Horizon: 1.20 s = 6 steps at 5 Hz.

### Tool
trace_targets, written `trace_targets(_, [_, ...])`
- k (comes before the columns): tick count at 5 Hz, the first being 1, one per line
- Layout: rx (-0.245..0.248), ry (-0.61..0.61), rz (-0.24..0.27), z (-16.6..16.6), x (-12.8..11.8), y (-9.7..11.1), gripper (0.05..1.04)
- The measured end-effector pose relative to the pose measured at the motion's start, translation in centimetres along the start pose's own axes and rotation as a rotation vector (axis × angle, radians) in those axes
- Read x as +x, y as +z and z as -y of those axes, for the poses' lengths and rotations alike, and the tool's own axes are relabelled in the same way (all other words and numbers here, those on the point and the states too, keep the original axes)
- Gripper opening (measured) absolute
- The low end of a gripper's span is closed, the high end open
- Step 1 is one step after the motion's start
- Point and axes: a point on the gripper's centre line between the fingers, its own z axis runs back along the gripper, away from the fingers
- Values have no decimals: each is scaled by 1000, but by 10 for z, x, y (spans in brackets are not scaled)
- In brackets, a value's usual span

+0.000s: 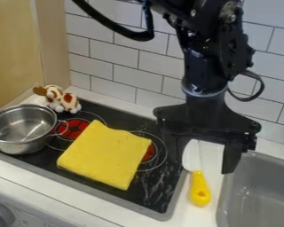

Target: Move the yellow cloth to the upper right side of the stove

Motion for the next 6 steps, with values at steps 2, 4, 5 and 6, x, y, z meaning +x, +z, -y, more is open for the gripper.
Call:
trace_targets(2, [-12,25,-85,-10,-13,-10,998])
trace_targets(4, [5,126,-65,-43,-1,3,998])
trace_targets(5, [13,215,-26,-69,9,11,998])
trace_targets(6, [16,288,-8,-93,16,13,998])
